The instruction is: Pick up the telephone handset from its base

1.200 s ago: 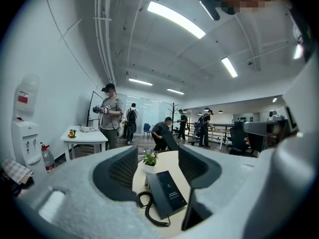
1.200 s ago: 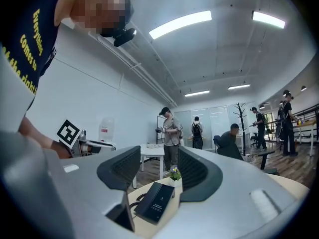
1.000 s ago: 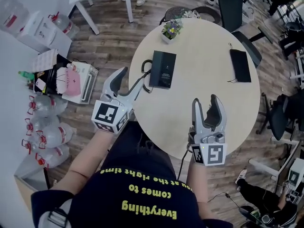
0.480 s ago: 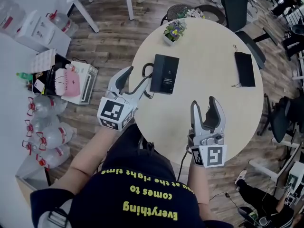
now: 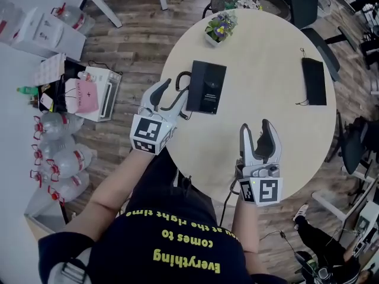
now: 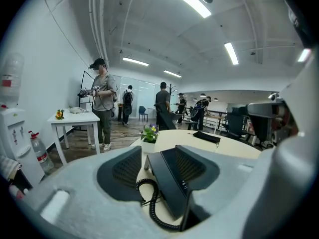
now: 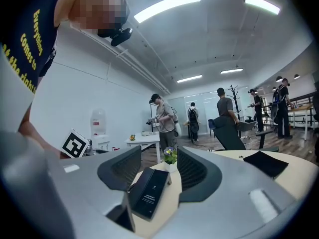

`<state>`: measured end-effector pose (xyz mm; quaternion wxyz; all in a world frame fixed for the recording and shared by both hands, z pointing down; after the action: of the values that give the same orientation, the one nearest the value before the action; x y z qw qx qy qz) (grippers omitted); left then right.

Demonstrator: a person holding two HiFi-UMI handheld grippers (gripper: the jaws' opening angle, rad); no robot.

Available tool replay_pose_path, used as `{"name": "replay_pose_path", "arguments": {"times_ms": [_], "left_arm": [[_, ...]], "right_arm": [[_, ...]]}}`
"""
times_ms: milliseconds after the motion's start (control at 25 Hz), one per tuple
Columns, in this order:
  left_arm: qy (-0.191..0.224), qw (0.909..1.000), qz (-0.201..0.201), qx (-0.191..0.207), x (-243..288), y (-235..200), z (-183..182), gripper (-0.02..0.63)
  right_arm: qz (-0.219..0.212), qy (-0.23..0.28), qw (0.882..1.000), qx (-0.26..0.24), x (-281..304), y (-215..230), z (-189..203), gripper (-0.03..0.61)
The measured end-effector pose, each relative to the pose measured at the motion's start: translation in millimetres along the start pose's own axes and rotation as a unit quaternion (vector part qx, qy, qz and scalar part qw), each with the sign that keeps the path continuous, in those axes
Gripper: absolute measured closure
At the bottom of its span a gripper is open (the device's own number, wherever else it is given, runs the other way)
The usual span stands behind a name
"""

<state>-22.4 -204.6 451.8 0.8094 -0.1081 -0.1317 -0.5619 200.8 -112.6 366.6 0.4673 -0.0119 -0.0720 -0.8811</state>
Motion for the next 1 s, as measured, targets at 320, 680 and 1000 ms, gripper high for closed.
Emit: {"name": "replay_pose_path", "arguments": {"times_ms": [320, 680, 1000], "left_arm": [[-0.056, 0.9983, 0.004, -0.016, 33.8, 0.8, 41.0, 0.391], [-0.103, 0.9941, 0.026, -0.018, 65.6, 17.4, 75.2, 0.357], [-0.146, 0.9876, 0.049, -0.03, 89.9, 28.6, 94.0, 0.357]], "right_arm": [[0.002, -0.017, 1.0, 0.014, 12.7, 11.2, 17.5, 0.355], [-0.008, -0.039, 0.999, 0.033, 27.3, 18.7, 33.6, 0.318], [-0.009, -0.045, 0.998, 0.036, 24.4, 20.2, 37.4, 0.316]]}}
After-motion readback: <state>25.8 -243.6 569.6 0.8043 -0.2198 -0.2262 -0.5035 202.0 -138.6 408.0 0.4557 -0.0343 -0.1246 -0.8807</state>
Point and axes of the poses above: the fingertips, and each gripper's own axes: x forward along the fingers, y to its right, z out of its underside, the point moved 4 cm from there along -x, backward along the fingers, and after that the axes turned 14 degrees about -z, right-handed, at the moved point
